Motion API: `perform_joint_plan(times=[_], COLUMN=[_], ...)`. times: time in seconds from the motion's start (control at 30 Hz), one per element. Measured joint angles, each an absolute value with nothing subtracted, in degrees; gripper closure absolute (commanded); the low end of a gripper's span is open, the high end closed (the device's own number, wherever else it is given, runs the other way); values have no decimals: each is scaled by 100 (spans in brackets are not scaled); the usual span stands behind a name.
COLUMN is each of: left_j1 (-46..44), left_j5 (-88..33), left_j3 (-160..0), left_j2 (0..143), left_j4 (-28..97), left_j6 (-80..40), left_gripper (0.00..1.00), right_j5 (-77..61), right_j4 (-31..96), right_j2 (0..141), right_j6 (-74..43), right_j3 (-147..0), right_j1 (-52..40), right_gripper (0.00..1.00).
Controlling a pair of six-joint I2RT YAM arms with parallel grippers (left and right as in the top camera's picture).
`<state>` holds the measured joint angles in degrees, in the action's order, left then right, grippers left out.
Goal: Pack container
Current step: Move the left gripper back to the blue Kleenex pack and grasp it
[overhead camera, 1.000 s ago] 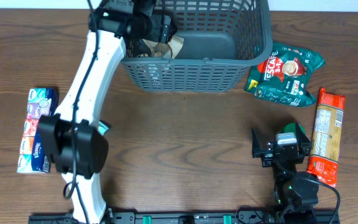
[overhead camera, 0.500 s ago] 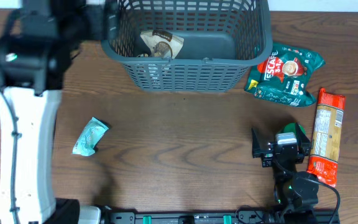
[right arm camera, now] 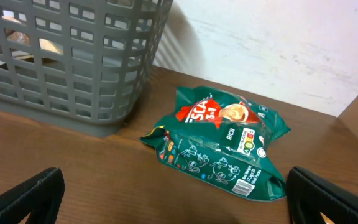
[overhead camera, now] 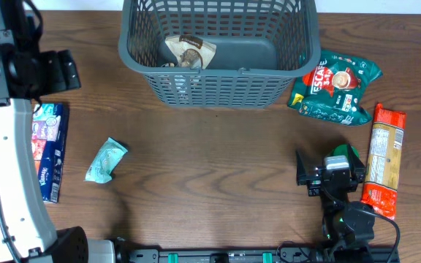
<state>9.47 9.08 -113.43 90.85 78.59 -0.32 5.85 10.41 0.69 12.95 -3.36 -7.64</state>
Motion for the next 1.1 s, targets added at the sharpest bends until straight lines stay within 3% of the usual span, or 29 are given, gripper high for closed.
perform_joint_plan(times=[0.63, 1.1], left_j1=[2324, 3660], left_j5=[847, -137], left_j3=[-8479, -7286], left_j2=[9087, 9087], left_j4=[6685, 5730], left_j6=[552, 1586], left_gripper=[2, 2], right_j5=[585, 585], right_j4=[1041, 1041], right_j2=[69, 69], right_j6=[1295, 1295], right_j3=[-336, -336], right_j1=[-764, -764], right_gripper=[1, 1])
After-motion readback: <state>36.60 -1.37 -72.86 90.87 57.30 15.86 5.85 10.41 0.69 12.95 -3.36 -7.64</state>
